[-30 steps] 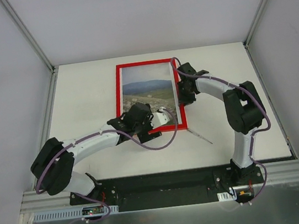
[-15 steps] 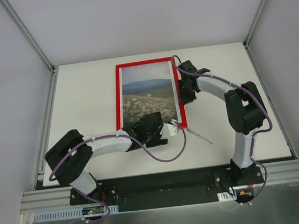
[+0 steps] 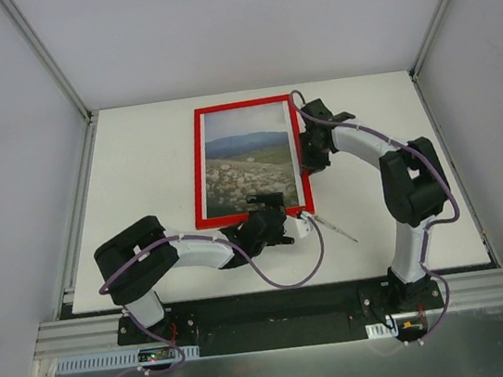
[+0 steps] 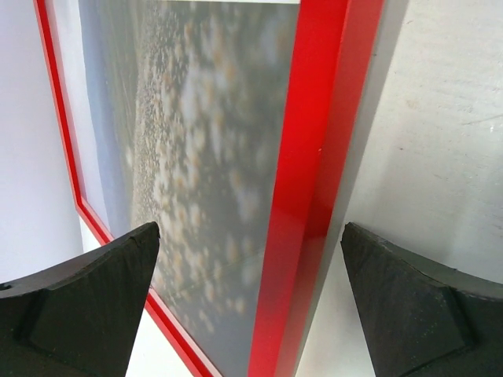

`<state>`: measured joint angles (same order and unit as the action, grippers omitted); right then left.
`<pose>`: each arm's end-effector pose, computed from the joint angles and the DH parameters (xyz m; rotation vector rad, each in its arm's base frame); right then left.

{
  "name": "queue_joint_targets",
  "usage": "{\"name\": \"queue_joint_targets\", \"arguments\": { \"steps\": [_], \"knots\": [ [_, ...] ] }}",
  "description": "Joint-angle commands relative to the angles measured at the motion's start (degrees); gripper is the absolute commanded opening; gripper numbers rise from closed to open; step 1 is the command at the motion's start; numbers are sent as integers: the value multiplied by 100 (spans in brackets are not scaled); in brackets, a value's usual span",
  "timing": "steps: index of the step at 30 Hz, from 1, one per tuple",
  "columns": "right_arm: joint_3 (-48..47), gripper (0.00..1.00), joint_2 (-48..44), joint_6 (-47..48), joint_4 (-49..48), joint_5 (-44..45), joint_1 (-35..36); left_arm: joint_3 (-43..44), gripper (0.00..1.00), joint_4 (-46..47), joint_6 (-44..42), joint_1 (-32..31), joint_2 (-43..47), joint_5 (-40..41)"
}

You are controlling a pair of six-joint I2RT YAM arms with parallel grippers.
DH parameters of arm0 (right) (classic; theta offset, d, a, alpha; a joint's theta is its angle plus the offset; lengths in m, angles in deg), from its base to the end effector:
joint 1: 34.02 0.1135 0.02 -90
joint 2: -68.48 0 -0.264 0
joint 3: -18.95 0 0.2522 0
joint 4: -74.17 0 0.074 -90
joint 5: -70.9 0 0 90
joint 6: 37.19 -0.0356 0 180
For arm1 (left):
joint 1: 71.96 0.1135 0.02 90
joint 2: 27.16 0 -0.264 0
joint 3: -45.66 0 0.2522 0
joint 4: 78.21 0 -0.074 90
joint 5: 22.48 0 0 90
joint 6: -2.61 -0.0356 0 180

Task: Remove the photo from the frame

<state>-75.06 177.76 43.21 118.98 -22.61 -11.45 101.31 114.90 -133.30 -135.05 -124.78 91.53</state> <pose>0.3732 0.1575 0.2013 -0.3200 2.6239 0.2735 0.1649 -0.2929 0.1551 1.4974 1.3798 0.2466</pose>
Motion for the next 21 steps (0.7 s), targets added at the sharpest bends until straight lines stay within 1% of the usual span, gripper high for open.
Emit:
{"name": "queue_joint_targets", "arguments": {
  "steps": [1,5,8,11,13,15,17,18,19,21],
  "knots": [
    [-413,1,-609,-68,15,-238,-33,-146,99,-77,73,-142,-231,33],
    [-422,1,-697,-76,68,-264,-33,-181,99,160,21,-168,-354,279],
    [-404,1,-749,-76,94,-264,-42,-225,99,502,-76,-177,-485,578],
    [-378,1,-767,-76,103,-264,-24,-260,90,871,-234,-195,-600,833],
    [-360,1,-759,-59,94,-212,-33,-243,84,942,-287,-195,-687,868],
    [-395,1,-697,28,121,-37,-33,-260,84,1013,-322,-195,-775,869],
    [-491,1,-575,195,156,279,-7,-313,86,1065,-313,-195,-776,877],
    [-648,6,-443,344,226,507,-7,-356,88,1083,-296,-195,-723,869],
    [-763,14,-303,424,296,657,2,-426,88,1109,-270,-195,-662,842],
    [-957,28,-4,521,367,798,2,-541,91,1110,-217,-195,-487,755]
  ]
}}
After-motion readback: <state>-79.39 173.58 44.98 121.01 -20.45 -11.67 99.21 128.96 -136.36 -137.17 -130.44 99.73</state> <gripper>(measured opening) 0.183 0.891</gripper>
